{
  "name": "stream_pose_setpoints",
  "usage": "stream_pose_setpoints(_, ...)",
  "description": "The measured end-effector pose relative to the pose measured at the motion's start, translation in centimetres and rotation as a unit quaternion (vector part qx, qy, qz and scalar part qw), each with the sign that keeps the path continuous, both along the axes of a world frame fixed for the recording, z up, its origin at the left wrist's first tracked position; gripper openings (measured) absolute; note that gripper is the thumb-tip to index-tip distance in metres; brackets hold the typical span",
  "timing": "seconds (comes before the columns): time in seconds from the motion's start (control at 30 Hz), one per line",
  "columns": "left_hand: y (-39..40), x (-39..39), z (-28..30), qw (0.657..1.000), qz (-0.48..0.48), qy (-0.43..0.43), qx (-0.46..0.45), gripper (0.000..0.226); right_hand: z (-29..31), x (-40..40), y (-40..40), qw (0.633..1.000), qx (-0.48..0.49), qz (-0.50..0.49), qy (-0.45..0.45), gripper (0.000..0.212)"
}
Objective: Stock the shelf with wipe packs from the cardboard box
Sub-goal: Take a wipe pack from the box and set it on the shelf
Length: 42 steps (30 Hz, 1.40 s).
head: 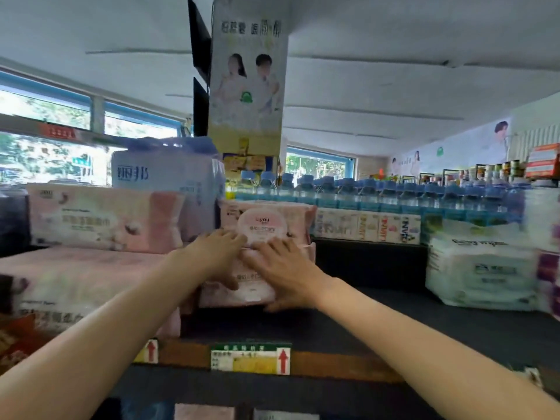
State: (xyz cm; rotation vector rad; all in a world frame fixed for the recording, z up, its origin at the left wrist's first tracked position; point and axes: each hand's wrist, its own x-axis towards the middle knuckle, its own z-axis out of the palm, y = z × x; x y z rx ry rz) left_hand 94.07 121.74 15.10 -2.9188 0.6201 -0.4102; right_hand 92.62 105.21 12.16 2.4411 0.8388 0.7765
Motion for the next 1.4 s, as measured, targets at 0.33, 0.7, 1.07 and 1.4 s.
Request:
stream_pose_setpoints(0.33,-1.4,0.5,-0.6,0.989,0.108,0.064,0.075,0.098,1.2,2.2,-0.8,0.988,0.071,-0.009,0.136,0.095)
stream_pose_setpoints(0.7,-6.9,-9.5,-0.1,0.983,-0.137,-0.098,-0.069,0.047,3.3,-11.8,-7.5,0.938,0.262,-0.206,0.091,0.047)
stream_pose_setpoints(1.07,-23.5,-39.2,-13.6,0.788,-0.602,0.132,0.009,0.06,-12.6,-55.9,-13.8,0.593,0.447,-0.66,0.116,0.042)
stream_pose_setpoints(1.4,-24.3,-68.6,-28.1,0.571,-0.765,0.219,0.201,0.066,-25.2,-90.7,-1.8,0.239,0.51,-0.817,0.125,0.028)
